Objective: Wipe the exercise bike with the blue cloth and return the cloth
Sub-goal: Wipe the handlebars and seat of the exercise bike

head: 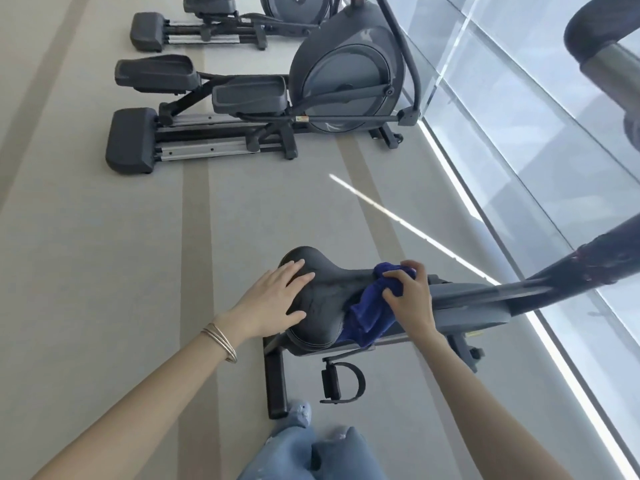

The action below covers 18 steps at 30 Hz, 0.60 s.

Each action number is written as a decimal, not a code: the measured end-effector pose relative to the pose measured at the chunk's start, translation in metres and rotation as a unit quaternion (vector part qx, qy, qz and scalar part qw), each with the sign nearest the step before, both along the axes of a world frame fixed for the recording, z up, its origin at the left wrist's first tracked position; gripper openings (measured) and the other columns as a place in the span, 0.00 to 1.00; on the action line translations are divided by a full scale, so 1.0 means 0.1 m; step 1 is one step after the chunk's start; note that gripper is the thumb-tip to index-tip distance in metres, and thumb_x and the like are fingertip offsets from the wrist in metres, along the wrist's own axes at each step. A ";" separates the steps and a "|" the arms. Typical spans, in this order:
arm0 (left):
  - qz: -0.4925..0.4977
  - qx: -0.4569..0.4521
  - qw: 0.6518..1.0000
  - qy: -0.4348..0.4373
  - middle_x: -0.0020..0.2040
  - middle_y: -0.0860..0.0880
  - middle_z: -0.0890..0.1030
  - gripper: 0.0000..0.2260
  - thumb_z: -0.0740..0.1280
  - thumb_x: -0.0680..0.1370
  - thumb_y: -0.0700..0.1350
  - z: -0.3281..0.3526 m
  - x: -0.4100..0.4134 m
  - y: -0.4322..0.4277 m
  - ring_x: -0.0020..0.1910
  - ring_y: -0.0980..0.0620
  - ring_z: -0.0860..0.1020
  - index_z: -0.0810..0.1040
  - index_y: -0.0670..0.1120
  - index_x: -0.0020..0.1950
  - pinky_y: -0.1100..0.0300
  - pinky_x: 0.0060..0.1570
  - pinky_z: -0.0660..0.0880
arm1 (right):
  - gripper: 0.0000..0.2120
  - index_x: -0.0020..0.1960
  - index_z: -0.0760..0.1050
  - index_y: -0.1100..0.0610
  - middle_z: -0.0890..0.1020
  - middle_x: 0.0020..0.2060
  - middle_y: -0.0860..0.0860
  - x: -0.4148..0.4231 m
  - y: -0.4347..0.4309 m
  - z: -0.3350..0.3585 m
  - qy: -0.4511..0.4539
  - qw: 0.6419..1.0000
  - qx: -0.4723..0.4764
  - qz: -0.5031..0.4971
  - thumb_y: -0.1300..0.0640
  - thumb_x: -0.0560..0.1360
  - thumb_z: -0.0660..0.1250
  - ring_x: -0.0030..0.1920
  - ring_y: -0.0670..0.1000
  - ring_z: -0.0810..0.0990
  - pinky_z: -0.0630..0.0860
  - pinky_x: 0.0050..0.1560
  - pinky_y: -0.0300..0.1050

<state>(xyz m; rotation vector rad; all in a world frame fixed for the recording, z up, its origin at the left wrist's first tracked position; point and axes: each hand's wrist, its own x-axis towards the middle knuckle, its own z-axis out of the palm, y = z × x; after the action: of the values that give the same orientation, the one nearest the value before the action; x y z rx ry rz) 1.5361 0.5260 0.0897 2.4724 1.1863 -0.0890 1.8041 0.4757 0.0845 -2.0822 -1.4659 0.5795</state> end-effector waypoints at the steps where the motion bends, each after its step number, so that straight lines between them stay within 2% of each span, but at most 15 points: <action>1: -0.002 -0.003 1.000 0.003 0.79 0.48 0.46 0.32 0.62 0.77 0.55 -0.01 0.01 -0.01 0.77 0.50 0.47 0.50 0.52 0.77 0.54 0.75 0.49 | 0.12 0.52 0.78 0.55 0.67 0.61 0.49 -0.02 0.01 -0.01 -0.002 1.000 -0.003 0.000 0.65 0.70 0.66 0.55 0.50 0.71 0.70 0.52 0.41; 4: 0.005 -0.011 1.000 0.014 0.79 0.48 0.45 0.32 0.62 0.77 0.54 -0.01 0.03 -0.05 0.77 0.50 0.46 0.51 0.51 0.77 0.54 0.75 0.49 | 0.13 0.52 0.79 0.58 0.69 0.62 0.52 -0.35 -0.03 -0.06 -0.017 0.998 0.017 0.050 0.66 0.69 0.65 0.60 0.53 0.70 0.68 0.56 0.40; 6: 0.016 -0.012 1.000 0.024 0.79 0.48 0.45 0.32 0.62 0.77 0.53 -0.01 0.03 -0.06 0.77 0.50 0.46 0.51 0.51 0.77 0.54 0.75 0.48 | 0.10 0.51 0.80 0.61 0.72 0.61 0.56 -0.56 -0.10 -0.13 -0.058 0.991 0.036 0.117 0.64 0.70 0.67 0.61 0.56 0.70 0.67 0.58 0.41; 9: 0.045 -0.019 0.998 0.037 0.79 0.47 0.46 0.32 0.63 0.77 0.51 0.02 0.03 -0.10 0.77 0.49 0.46 0.51 0.51 0.77 0.55 0.75 0.48 | 0.09 0.52 0.81 0.59 0.74 0.61 0.55 -0.45 -0.07 -0.12 -0.103 0.982 0.027 0.156 0.59 0.75 0.65 0.63 0.55 0.71 0.74 0.57 0.45; 12: 0.051 -0.025 0.997 0.053 0.79 0.47 0.46 0.32 0.62 0.77 0.51 0.06 0.09 -0.14 0.77 0.49 0.46 0.51 0.51 0.77 0.54 0.75 0.47 | 0.09 0.51 0.82 0.55 0.75 0.62 0.50 -0.24 0.02 -0.09 -0.115 0.981 0.013 0.154 0.57 0.76 0.64 0.62 0.52 0.71 0.76 0.51 0.49; 14: 0.060 -0.023 0.996 0.055 0.79 0.47 0.46 0.32 0.62 0.78 0.50 0.09 0.13 -0.16 0.77 0.49 0.45 0.50 0.51 0.77 0.54 0.74 0.48 | 0.08 0.50 0.82 0.56 0.76 0.61 0.51 -0.28 0.00 -0.12 -0.107 0.984 0.026 0.140 0.58 0.76 0.64 0.62 0.54 0.71 0.77 0.49 0.50; 18: 0.079 -0.029 0.995 0.056 0.79 0.47 0.45 0.32 0.63 0.78 0.49 0.20 0.17 -0.16 0.77 0.49 0.45 0.50 0.50 0.77 0.55 0.74 0.47 | 0.10 0.52 0.80 0.61 0.80 0.56 0.56 -0.52 -0.10 -0.23 -0.057 0.993 0.088 0.046 0.68 0.72 0.67 0.55 0.61 0.74 0.77 0.50 0.52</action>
<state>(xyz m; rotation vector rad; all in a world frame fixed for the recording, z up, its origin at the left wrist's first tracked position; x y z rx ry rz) 1.5528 0.5097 0.1095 2.3405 1.4000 -0.2172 1.7521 0.4661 0.0614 -1.9459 -1.6217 0.3557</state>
